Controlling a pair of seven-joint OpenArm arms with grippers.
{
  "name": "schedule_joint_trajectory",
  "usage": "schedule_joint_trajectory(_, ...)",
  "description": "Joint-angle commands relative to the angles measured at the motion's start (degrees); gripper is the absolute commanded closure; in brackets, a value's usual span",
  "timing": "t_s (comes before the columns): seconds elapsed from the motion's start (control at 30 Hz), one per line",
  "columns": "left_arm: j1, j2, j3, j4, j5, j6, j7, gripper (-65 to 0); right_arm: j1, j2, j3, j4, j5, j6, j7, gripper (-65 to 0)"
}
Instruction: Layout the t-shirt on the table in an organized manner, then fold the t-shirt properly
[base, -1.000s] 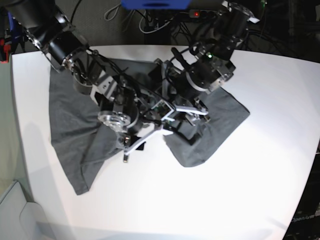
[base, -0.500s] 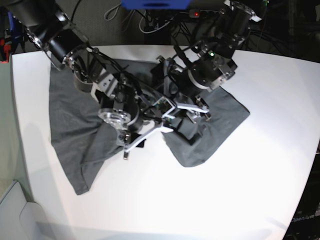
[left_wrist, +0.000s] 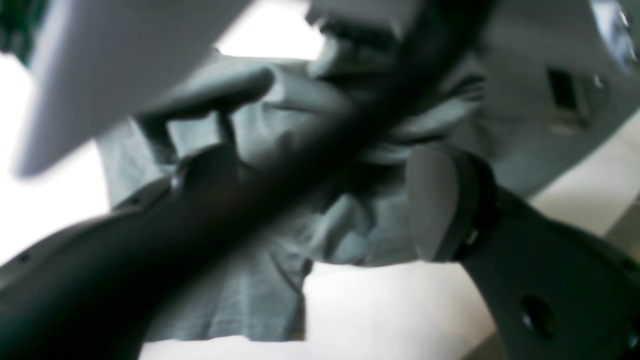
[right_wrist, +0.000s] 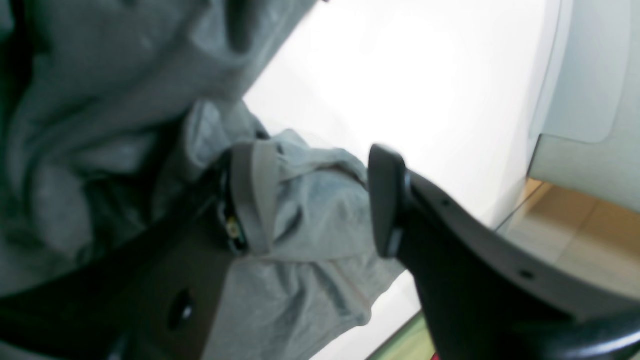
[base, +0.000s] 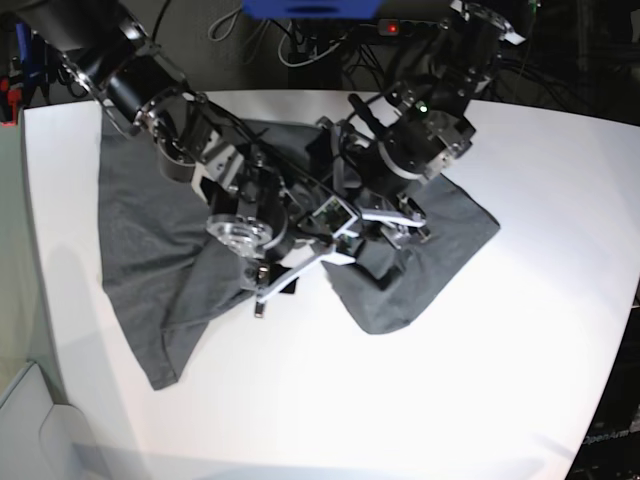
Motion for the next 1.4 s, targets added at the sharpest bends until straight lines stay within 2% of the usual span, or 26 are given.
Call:
schedule_joint_trajectory(0.0,-1.74,-1.08,-1.91,0.62,2.69,6.4,1.13,-51.8,0.24,1.02,0.5,1.01,0.51,1.65,-1.24,-30.3)
schedule_joint_trajectory(0.2,-2.18,-0.9,-1.73,-1.85,2.69,6.31,1.13,-51.8,0.24,-1.18,0.41,1.01,0.51,1.65,-1.24,-30.3)
schedule_joint_trajectory(0.43,-3.41,-0.99,4.34,-5.27,2.78,6.75,1.13,-51.8,0.24,-2.94,0.41,1.01,0.51,1.65,-1.24,-30.3)
schedule_joint_trajectory(0.9,-6.05,-1.08,12.42,-5.45,2.78,6.84,1.22,-51.8,1.12,-3.02,-1.7,1.98,0.51,1.65,-1.24,-30.5)
schedule_joint_trajectory(1.37,-5.96,-1.61,13.57,-4.04,3.83,6.84,1.13,-51.8,4.28,-2.58,-1.35,1.71,0.51,1.65,-0.89,-30.6)
